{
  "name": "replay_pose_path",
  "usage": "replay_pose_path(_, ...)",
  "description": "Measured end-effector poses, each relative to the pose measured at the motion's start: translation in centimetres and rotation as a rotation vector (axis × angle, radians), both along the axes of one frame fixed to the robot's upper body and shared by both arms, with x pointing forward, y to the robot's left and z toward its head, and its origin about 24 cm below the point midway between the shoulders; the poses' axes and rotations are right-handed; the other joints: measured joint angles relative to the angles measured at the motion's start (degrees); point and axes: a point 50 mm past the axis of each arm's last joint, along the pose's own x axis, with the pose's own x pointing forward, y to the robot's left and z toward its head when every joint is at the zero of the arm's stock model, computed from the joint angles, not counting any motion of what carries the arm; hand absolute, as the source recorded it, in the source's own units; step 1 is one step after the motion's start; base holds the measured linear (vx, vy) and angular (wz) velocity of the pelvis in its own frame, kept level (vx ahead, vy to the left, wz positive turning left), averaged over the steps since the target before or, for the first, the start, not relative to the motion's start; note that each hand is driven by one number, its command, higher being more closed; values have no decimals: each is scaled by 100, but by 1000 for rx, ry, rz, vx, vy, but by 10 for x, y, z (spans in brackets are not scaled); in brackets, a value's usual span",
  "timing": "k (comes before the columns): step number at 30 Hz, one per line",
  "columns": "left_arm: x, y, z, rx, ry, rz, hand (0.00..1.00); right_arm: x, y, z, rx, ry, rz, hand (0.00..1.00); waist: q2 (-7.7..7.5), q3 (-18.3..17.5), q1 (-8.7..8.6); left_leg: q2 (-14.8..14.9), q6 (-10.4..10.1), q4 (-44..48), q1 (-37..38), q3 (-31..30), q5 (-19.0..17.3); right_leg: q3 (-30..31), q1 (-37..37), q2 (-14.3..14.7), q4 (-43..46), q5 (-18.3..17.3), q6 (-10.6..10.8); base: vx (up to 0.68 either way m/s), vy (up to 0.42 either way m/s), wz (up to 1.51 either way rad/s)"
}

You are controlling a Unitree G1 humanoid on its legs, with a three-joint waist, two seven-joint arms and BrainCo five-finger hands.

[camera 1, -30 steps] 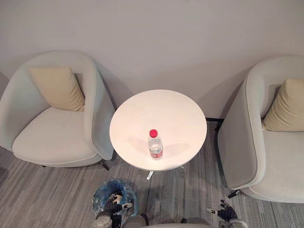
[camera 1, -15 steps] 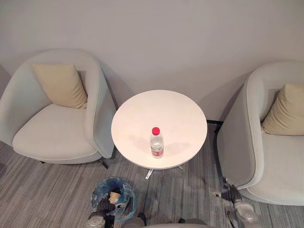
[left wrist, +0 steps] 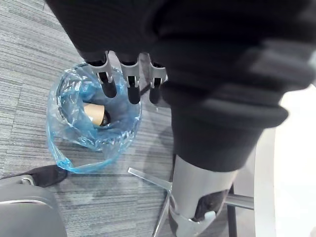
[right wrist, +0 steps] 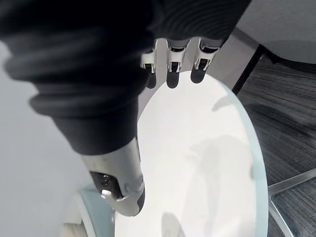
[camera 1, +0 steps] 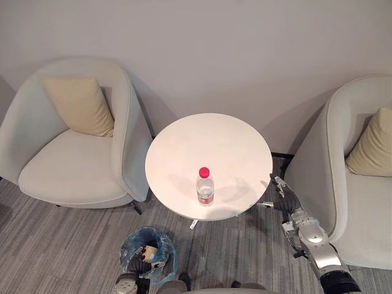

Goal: Gather rubbish on tea table into small bin, then transfer packed bag to large trash can.

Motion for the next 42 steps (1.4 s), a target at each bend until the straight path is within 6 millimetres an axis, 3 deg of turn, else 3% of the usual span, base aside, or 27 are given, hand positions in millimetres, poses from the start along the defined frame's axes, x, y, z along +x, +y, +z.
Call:
replay_pose_path(8, -13, -10, -5, -22, 38, -22, 0, 12, 31, 4, -7, -12, 147, 0, 42, -22, 54, -12, 41, -60, -98, -116, 114, -81, -58, -5, -48, 98, 5, -53, -4, 6)
replay_pose_path(13, -13, -13, -6, -25, 39, -37, 0, 18, 45, 8, -4, -24, 205, 0, 54, -15, 92, -12, 18, -202, -126, -231, 236, -181, -147, -1, -50, 103, -3, -42, -21, 11)
replay_pose_path(15, -13, -18, -6, -32, 41, -55, 0, 20, 50, 9, -4, -32, 223, 0, 94, 5, 192, -8, 17, -199, -135, -255, 237, -193, -150, 5, -52, 103, -4, -3, -13, 2)
replay_pose_path(23, -13, -19, -7, -34, 41, -57, 0, 37, 74, 17, 8, -69, 270, 0, 137, 42, 215, -17, 12, -166, -330, -381, 247, -338, -190, 6, -102, 108, -11, 20, -14, 8)
replay_pose_path(29, -9, -20, -6, -35, 32, -64, 0, 44, 80, 16, 11, -63, 257, 0, 162, 139, 348, -17, 12, -99, -463, -438, 247, -408, -247, 7, -109, 109, -15, 2, -14, 5)
replay_pose_path(38, -4, -21, -4, -34, 18, -68, 0, 56, 90, 26, 32, -101, 250, 0, 157, 376, 374, -17, 11, 67, -710, -521, 245, -474, -431, -8, 6, 108, -18, -22, -10, 4)
replay_pose_path(42, 0, -22, -3, -35, -3, -83, 0, 60, 88, 23, 25, -85, 235, 0, 177, 437, 491, -18, 11, 104, -728, -524, 245, -474, -464, -20, 74, 96, -28, -8, -4, 0)
